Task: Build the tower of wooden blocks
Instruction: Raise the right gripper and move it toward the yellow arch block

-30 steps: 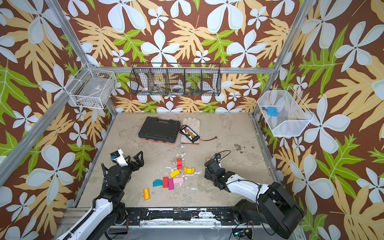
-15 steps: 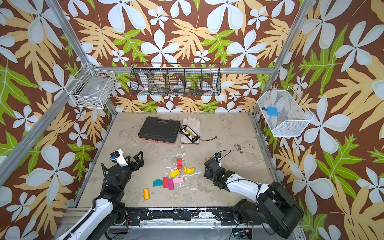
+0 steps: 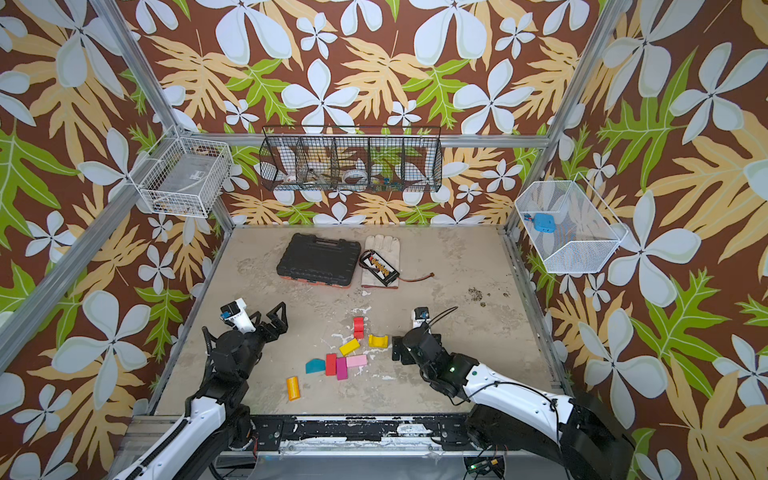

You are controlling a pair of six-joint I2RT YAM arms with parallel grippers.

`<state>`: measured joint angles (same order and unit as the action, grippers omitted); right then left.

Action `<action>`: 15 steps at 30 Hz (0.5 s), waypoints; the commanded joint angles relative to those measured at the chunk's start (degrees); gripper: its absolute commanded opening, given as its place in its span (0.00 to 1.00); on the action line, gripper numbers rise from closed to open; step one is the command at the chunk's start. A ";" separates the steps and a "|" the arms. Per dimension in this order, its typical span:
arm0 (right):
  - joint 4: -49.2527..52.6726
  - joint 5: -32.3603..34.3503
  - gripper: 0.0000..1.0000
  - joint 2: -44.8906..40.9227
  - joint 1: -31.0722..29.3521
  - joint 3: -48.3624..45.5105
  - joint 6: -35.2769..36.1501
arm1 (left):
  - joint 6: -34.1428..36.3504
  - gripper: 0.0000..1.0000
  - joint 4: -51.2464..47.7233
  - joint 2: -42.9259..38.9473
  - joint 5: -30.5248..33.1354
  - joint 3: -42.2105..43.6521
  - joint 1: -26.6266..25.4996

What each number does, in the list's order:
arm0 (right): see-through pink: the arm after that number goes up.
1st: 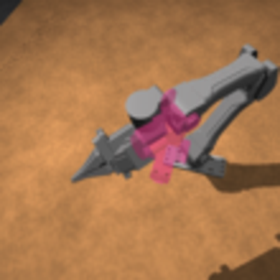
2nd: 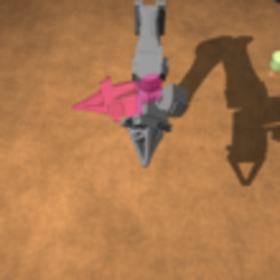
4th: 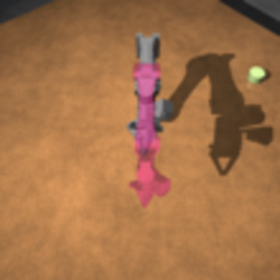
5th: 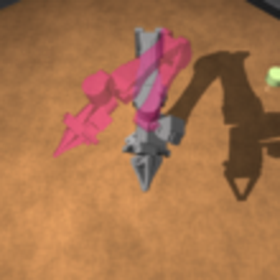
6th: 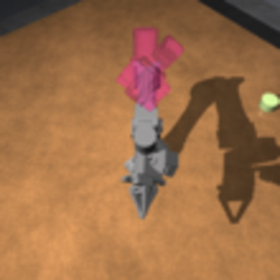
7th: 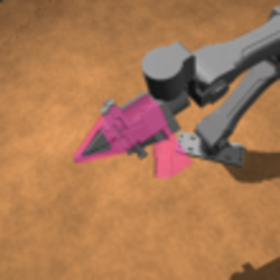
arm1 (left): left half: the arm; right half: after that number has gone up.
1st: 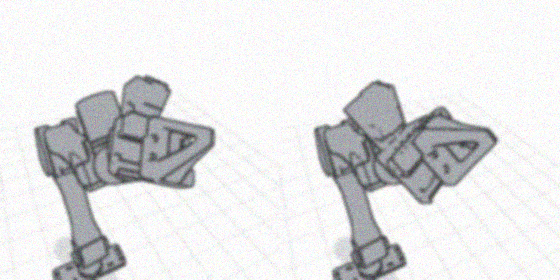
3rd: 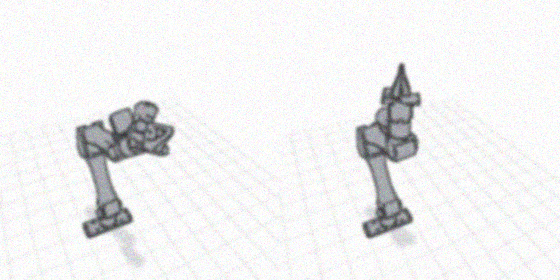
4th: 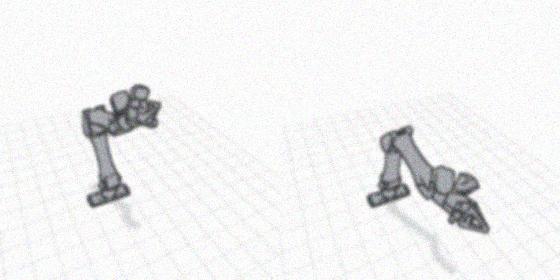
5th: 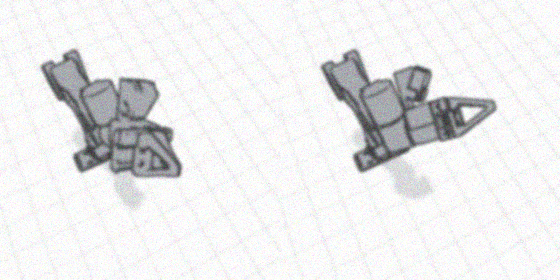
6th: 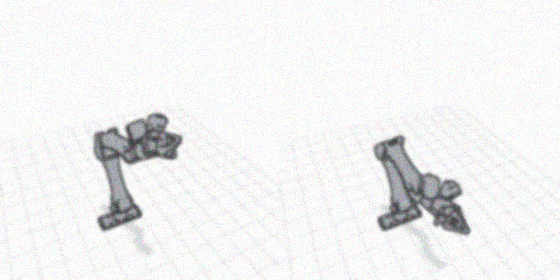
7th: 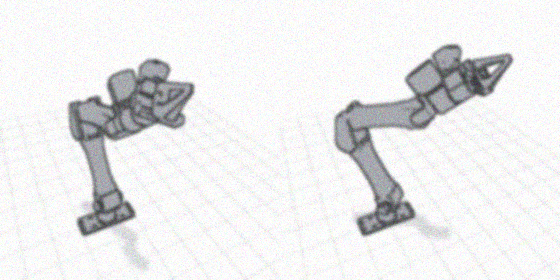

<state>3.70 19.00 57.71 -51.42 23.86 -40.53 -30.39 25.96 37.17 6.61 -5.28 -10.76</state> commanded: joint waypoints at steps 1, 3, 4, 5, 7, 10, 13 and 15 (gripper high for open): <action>-1.45 3.49 0.96 1.31 -4.29 1.62 -2.03 | -0.11 1.00 1.34 0.02 -0.37 0.13 0.00; -1.59 4.91 0.95 4.72 -7.27 3.47 -3.08 | -0.11 1.00 1.32 0.05 -0.36 0.10 -0.04; -1.62 5.49 0.94 6.59 -8.38 4.40 -3.44 | -0.11 1.00 1.36 0.10 -0.37 0.11 0.03; -1.47 6.19 0.93 8.93 -9.49 5.62 -3.95 | -0.13 1.00 1.46 0.27 -0.46 0.01 0.00; -1.17 6.62 0.92 13.55 -10.57 7.75 -4.63 | -0.03 1.00 1.63 0.60 -0.54 0.01 -0.01; -1.18 5.62 0.87 20.04 -10.72 10.97 -4.69 | -0.02 1.00 1.89 1.53 -0.77 -0.34 0.00; 0.73 6.42 0.82 25.49 -10.72 14.49 -4.95 | -0.02 1.00 1.91 2.12 -0.89 -0.52 -0.04; 2.00 7.28 0.80 28.06 -10.71 15.95 -5.34 | 0.04 1.00 1.98 2.28 -0.92 -0.52 -0.02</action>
<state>3.25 24.03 83.59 -62.13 38.33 -44.84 -30.57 26.00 39.24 6.00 -5.30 -10.76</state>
